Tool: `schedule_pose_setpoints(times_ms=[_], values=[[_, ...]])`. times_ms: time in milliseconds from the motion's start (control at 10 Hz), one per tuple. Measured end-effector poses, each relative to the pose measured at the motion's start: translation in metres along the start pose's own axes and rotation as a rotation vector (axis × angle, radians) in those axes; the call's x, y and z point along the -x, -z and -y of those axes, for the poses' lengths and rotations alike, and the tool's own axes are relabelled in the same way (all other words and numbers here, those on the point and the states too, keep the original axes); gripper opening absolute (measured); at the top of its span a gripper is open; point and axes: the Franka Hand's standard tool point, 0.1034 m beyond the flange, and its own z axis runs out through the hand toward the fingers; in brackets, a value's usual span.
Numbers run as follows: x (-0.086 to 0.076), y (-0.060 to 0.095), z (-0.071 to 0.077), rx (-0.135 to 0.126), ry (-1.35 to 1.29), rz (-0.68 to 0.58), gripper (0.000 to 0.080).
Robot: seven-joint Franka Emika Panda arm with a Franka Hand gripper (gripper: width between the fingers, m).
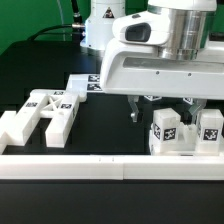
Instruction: Assemble chair
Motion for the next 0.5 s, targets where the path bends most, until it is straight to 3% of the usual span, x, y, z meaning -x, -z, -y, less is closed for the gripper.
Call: schedule_pose_setpoints(times_ms=[100, 300, 400, 500], values=[[0.0002, -0.0002, -0.0005, 0.0, 0.039, 0.0, 0.0649], [0.0002, -0.0003, -0.0005, 0.0, 0.033, 0.0, 0.0393], [-0.0004, 0.0003, -0.0005, 0.0, 0.033, -0.002, 0.0393], [-0.0007, 0.0008, -0.0003, 0.0, 0.026, -0.003, 0.0298]])
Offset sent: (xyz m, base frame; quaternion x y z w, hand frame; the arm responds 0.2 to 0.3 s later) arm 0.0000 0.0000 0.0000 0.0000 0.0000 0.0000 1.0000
